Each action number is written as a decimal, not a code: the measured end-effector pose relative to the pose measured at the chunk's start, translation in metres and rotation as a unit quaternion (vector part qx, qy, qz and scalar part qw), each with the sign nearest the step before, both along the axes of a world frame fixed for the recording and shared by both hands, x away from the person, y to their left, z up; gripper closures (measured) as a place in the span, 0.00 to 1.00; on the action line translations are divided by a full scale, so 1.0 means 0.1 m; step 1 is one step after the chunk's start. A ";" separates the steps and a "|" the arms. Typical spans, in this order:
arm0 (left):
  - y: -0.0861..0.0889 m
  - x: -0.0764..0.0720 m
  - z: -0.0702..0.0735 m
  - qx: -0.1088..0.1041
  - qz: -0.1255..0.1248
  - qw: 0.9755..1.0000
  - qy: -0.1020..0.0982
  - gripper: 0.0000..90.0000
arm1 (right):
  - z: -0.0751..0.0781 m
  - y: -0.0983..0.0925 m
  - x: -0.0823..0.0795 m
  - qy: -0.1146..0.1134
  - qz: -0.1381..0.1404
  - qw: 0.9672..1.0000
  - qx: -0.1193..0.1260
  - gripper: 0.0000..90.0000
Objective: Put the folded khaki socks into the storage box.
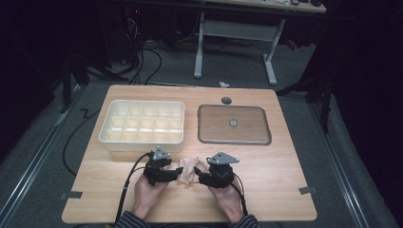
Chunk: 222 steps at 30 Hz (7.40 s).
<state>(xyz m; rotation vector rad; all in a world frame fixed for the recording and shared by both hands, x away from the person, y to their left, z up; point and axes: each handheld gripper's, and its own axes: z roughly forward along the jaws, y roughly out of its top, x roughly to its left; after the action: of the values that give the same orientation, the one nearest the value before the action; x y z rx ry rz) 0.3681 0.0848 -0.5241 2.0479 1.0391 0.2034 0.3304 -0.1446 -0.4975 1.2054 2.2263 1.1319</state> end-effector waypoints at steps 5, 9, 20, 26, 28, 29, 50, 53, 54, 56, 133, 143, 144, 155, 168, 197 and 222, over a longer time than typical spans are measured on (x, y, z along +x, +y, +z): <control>-0.04 -0.01 -0.03 0.014 0.000 1.000 -0.002 0.42 | 0.06 0.18 0.04 -0.003 0.011 1.000 -0.011 0.39; -0.06 -0.03 -0.05 0.025 0.005 1.000 -0.011 0.41 | 0.02 0.28 0.09 0.003 0.012 1.000 -0.024 0.36; -0.08 -0.11 -0.10 0.032 0.011 0.998 -0.044 0.41 | -0.10 0.20 0.06 -0.001 -0.007 0.998 -0.070 0.46; -0.08 -0.12 -0.11 0.031 0.012 0.998 -0.049 0.41 | -0.17 0.03 0.04 0.013 -0.019 0.997 -0.067 0.50; -0.08 -0.12 -0.11 0.031 0.012 0.998 -0.049 0.40 | -0.20 0.00 0.03 0.016 -0.021 0.997 -0.066 0.50; -0.08 -0.12 -0.11 0.032 0.011 0.998 -0.049 0.40 | -0.21 -0.01 0.03 0.015 -0.021 0.998 -0.066 0.50; -0.09 -0.14 -0.11 0.032 0.000 0.998 -0.049 0.35 | -0.35 -0.16 0.09 0.032 -0.021 0.999 -0.019 0.51; -0.09 -0.15 -0.11 0.029 -0.002 0.998 -0.048 0.40 | -0.35 -0.16 0.09 0.031 -0.018 0.999 -0.019 0.51; -0.08 -0.15 -0.11 0.030 -0.002 0.998 -0.051 0.41 | -0.35 -0.16 0.09 0.032 -0.017 0.999 -0.019 0.52; -0.09 -0.16 -0.11 0.028 -0.002 0.998 -0.048 0.41 | -0.35 -0.17 0.09 0.033 -0.015 0.999 -0.018 0.52; -0.03 0.23 -0.10 -0.062 -0.006 0.997 0.048 0.95 | -0.30 0.29 -0.22 0.016 0.089 0.995 -0.053 0.91; 0.02 0.22 -0.07 -0.085 -0.008 0.995 0.057 0.96 | -0.31 0.27 -0.23 0.021 0.093 0.995 -0.042 0.88; 0.03 0.22 -0.07 -0.087 -0.009 0.995 0.057 0.96 | -0.31 0.27 -0.23 0.025 0.094 0.995 -0.038 0.87; 0.06 0.18 -0.01 -0.090 -0.016 0.994 0.053 0.96 | -0.13 0.16 -0.11 0.020 0.070 0.997 0.015 0.95; 0.05 0.15 0.05 -0.087 -0.026 0.995 0.050 0.96 | -0.14 0.29 0.13 0.019 0.046 0.999 0.001 0.98; 0.06 0.05 0.17 -0.104 -0.042 0.993 0.032 0.97 | -0.27 0.32 0.20 0.041 0.053 0.998 -0.014 0.98; 0.17 -0.02 0.21 -0.079 -0.013 0.996 0.027 0.97 | -0.14 0.19 -0.02 0.006 0.023 1.000 0.015 0.73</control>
<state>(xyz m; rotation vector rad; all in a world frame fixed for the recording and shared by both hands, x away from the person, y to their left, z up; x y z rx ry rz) 0.3663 0.1013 -0.5027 1.9315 1.0288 0.0503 0.3284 -0.1256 -0.5114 1.1824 2.2637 1.1826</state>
